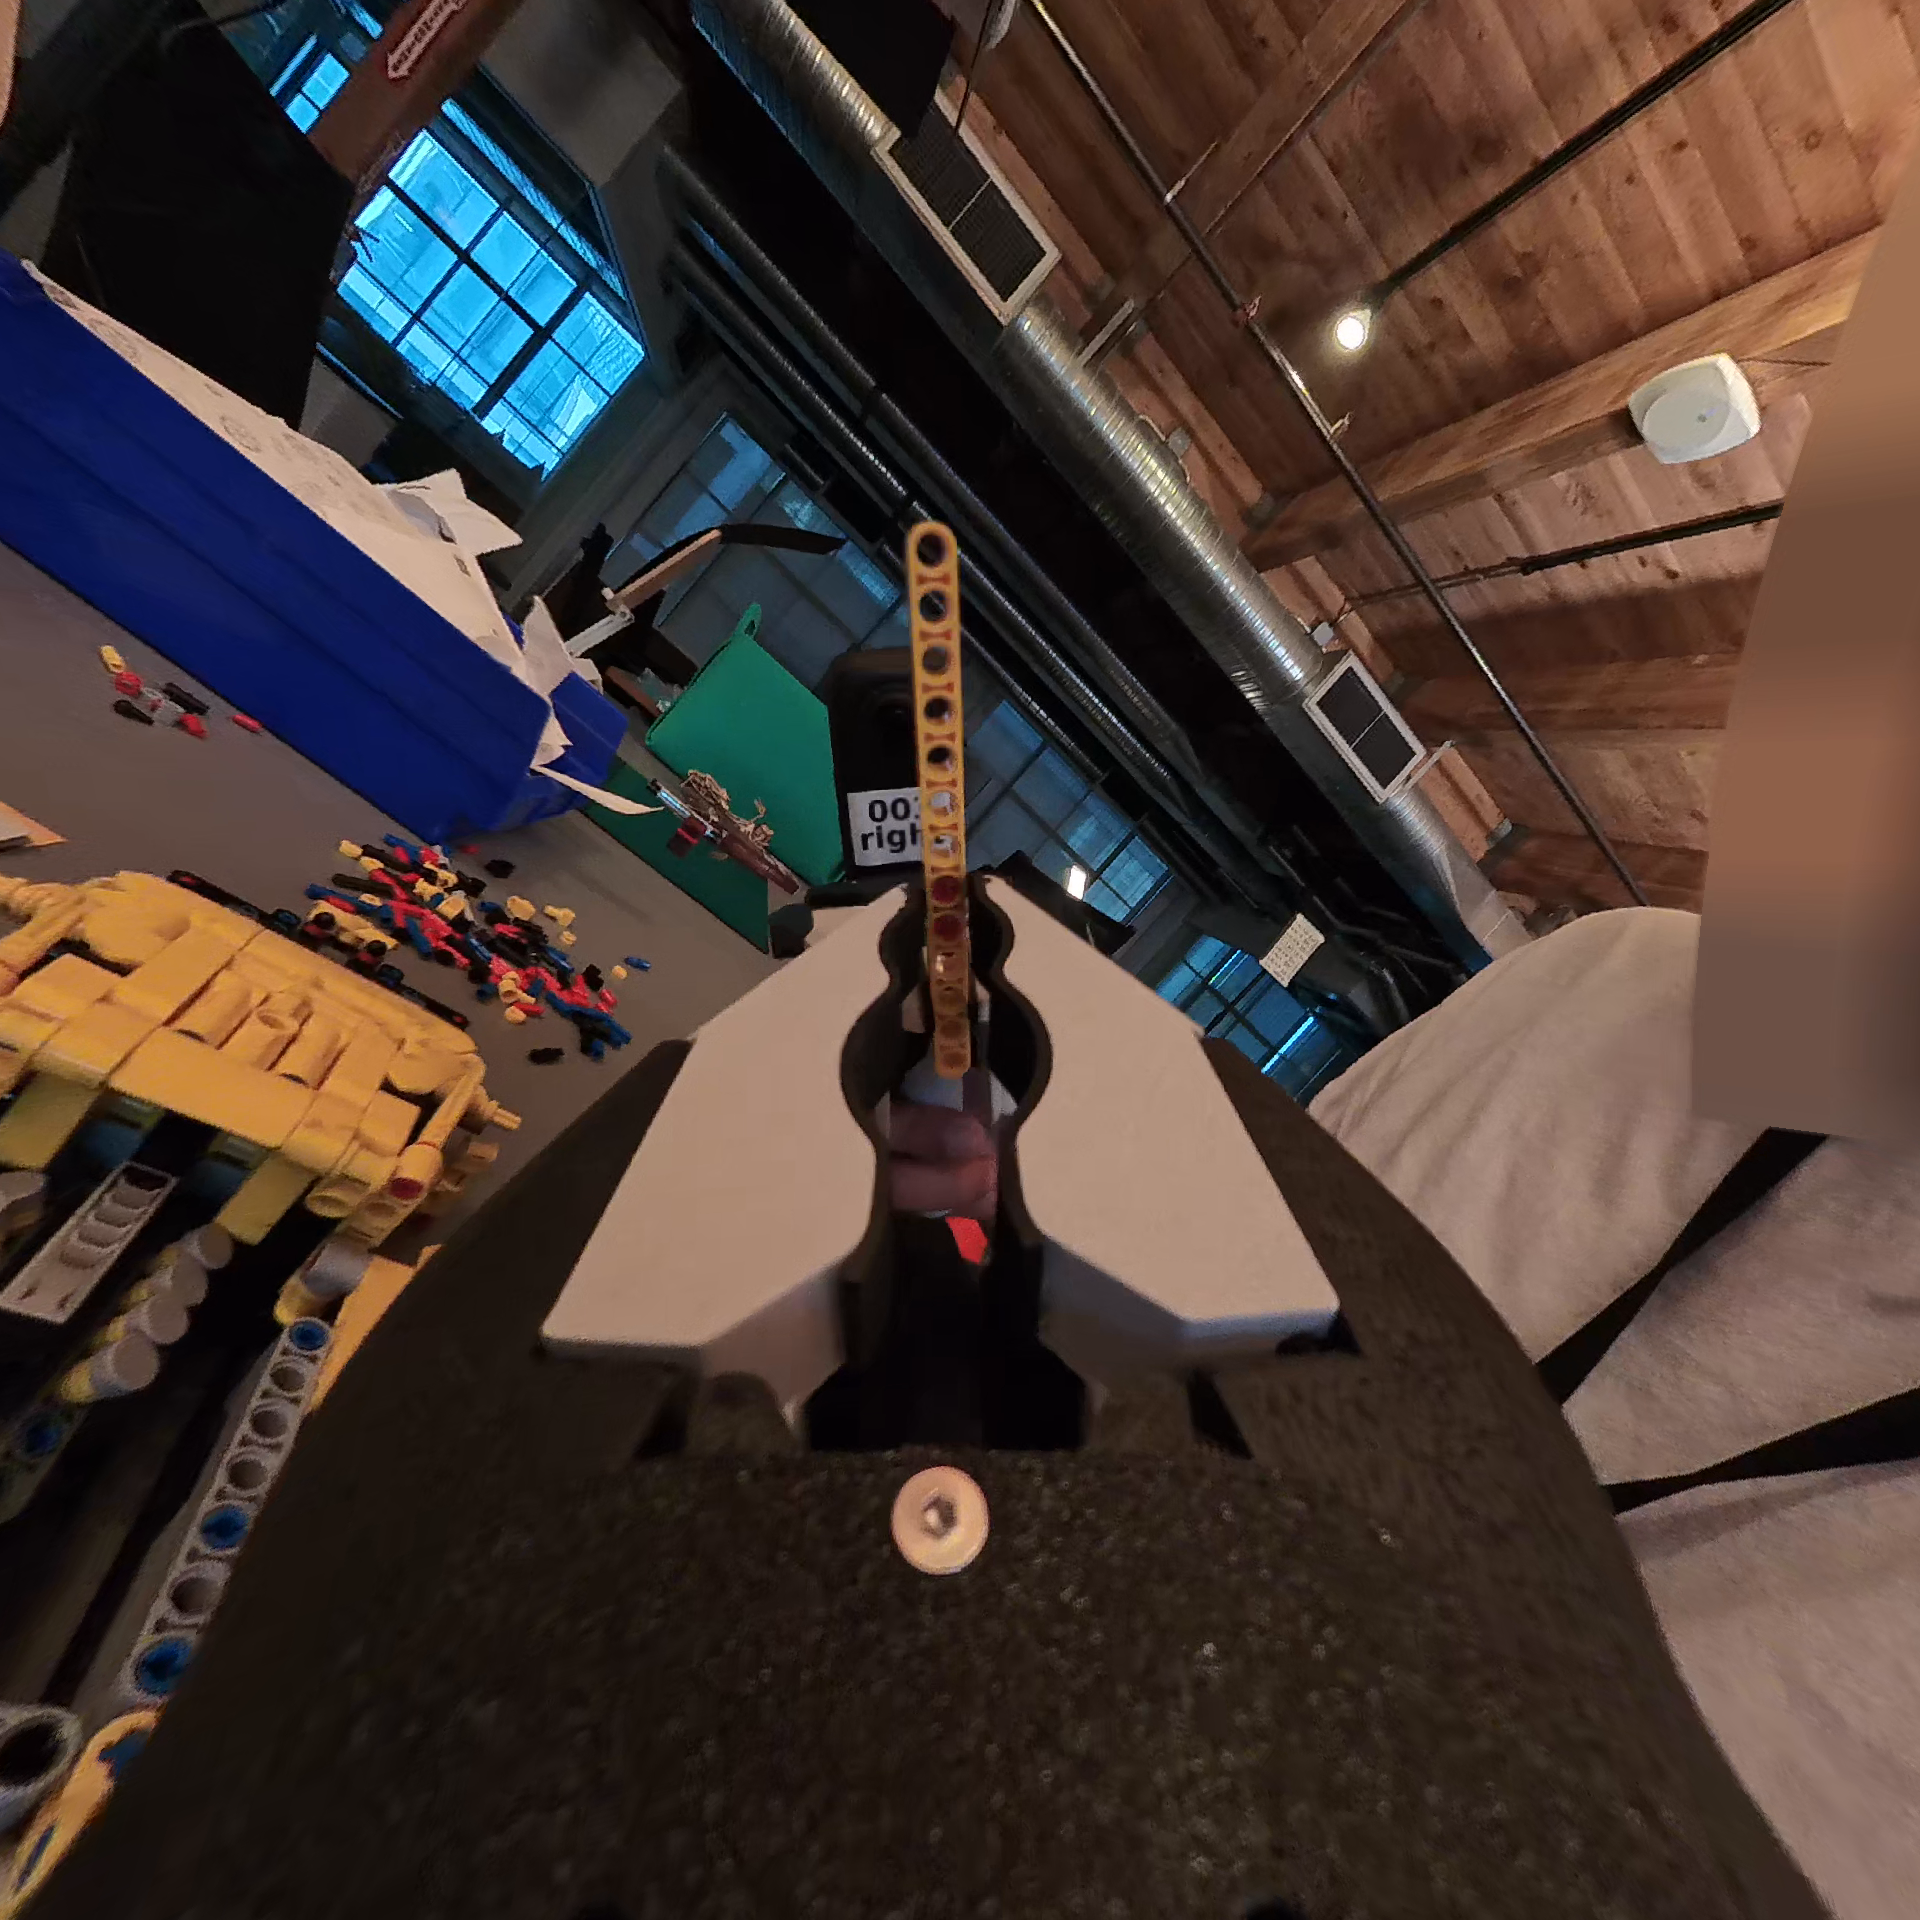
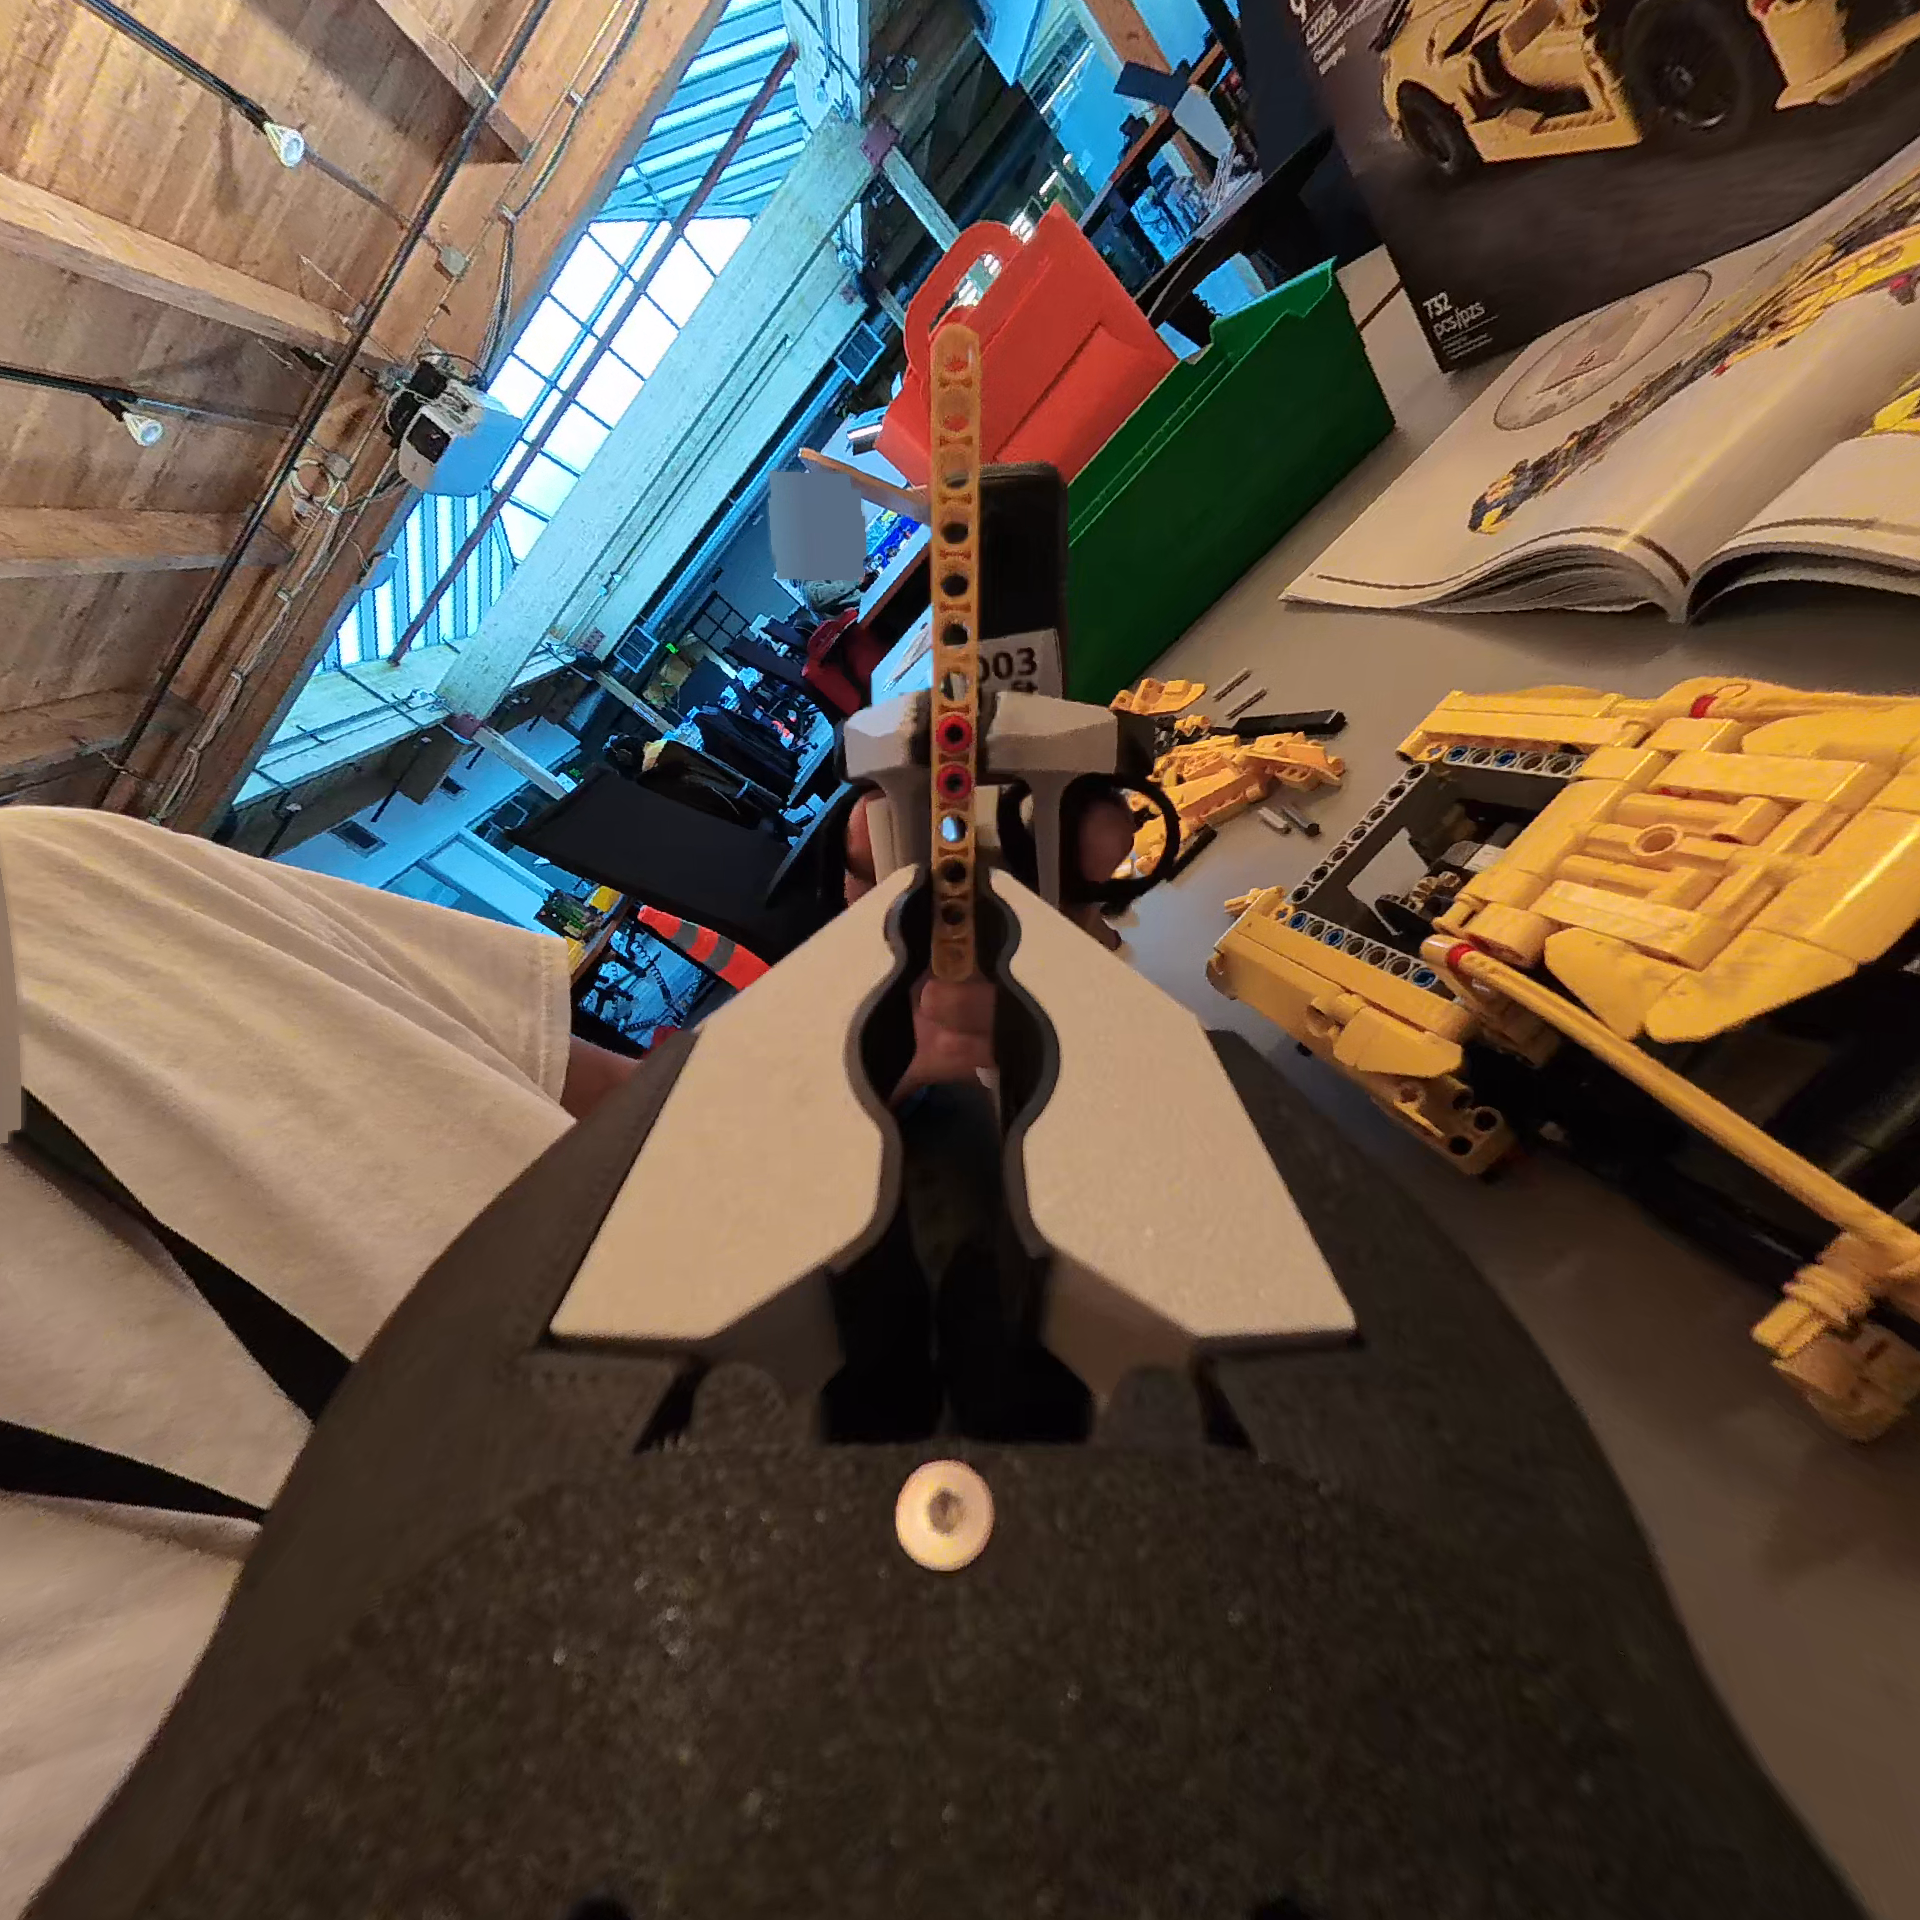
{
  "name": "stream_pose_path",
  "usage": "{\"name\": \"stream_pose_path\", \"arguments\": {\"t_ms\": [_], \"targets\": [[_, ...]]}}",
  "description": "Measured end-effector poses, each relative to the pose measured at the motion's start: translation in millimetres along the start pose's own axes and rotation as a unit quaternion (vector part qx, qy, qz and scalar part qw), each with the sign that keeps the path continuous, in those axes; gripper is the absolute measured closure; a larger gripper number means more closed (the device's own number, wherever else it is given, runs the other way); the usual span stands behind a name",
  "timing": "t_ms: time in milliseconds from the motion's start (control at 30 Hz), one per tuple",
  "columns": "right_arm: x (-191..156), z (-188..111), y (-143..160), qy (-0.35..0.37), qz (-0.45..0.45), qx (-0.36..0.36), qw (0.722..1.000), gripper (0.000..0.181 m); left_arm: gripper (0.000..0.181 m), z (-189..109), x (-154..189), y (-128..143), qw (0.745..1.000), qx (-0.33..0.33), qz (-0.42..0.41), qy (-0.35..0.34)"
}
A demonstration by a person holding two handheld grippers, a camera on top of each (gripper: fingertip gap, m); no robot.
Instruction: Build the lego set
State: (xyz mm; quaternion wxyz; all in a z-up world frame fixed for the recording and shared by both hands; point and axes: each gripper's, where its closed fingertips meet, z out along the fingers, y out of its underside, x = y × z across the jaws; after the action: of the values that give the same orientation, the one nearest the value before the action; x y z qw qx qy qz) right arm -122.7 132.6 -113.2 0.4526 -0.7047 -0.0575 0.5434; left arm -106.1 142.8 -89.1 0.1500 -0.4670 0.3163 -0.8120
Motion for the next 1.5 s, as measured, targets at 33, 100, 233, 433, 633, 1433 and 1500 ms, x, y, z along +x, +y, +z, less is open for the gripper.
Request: {"name": "stream_pose_path", "arguments": {"t_ms": [33, 100, 233, 433, 633, 1433, 1500], "targets": [[0.3, -1.3, -0.6, -0.001, 0.002, 0.000, 1.000, 0.176, 0.175, -0.6, -0.8, 0.1, 1.000, -0.002, 0.002, -0.003], [-0.1, -1.8, 0.7, -0.003, 0.003, -0.005, 1.000, 0.175, 0.175, 0.2, -0.1, 1.5, 1.000, -0.009, 0.019, -0.010], [-1.5, -2.5, 2.5, -0.010, 0.010, -0.008, 1.000, 0.175, 0.174, 1.0, 0.8, 3.8, 0.999, -0.017, 0.027, -0.010], [-3.2, -1.9, 4.6, -0.007, 0.002, -0.017, 1.000, 0.176, 0.174, 1.5, 4.0, 7.0, 0.998, -0.031, 0.058, -0.017], [20.3, -31.2, -0.8, 0.078, -0.126, -0.042, 0.988, 0.145, 0.175, -2.5, 1.0, 3.2, 0.996, -0.030, 0.076, -0.036], [103.1, -86.9, 105.4, 0.138, -0.401, -0.483, 0.766, 0.175, 0.175, -1.5, -20.9, 17.6, 0.991, -0.071, 0.074, -0.088], [92.9, -77.6, 93.2, 0.133, -0.390, -0.440, 0.798, 0.175, 0.175, -1.0, -20.2, 19.1, 0.991, -0.073, 0.071, -0.082]]}}
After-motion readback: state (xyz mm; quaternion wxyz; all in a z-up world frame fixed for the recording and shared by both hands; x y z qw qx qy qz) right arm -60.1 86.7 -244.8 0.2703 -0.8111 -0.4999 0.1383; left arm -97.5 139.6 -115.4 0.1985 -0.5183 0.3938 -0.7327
